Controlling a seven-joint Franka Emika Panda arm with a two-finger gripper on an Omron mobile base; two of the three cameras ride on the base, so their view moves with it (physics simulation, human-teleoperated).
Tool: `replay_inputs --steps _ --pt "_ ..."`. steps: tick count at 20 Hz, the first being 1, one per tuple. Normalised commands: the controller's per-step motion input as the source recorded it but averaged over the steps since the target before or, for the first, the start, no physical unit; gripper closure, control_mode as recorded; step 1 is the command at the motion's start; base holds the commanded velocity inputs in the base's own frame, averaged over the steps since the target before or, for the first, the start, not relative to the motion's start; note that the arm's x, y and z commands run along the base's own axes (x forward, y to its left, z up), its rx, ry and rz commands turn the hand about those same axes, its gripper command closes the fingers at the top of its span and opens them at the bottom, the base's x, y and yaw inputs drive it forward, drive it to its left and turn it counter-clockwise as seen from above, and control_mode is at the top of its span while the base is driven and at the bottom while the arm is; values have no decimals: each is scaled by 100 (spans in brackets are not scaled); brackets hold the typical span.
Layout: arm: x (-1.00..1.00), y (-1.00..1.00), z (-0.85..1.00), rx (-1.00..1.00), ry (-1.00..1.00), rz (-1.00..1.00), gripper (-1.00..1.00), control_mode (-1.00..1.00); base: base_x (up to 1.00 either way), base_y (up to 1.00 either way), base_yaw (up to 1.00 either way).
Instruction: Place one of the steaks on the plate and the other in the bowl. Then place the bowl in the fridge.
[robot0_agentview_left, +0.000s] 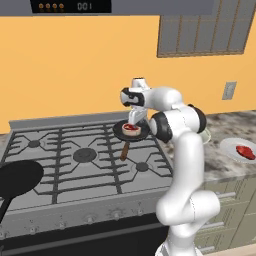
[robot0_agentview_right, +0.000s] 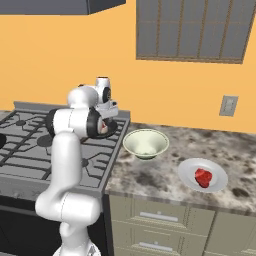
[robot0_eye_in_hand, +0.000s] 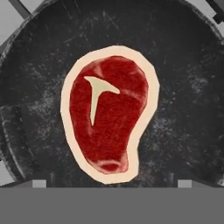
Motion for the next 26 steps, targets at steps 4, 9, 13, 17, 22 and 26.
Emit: replay_inputs --steps 4,9,13,17,22,26 --pt "-35 1 0 0 -22 2 -100 -100 0 0 0" --pt "-11 8 -4 0 0 6 -100 -100 0 0 0" --pt "34 0 0 0 3 5 -100 -100 0 0 0" --pt "38 0 -1 0 5 1 -100 -100 0 0 0" --pt "21 0 -8 0 2 0 -100 -100 0 0 0" --pt "0 1 -23 0 6 0 -100 -100 0 0 0"
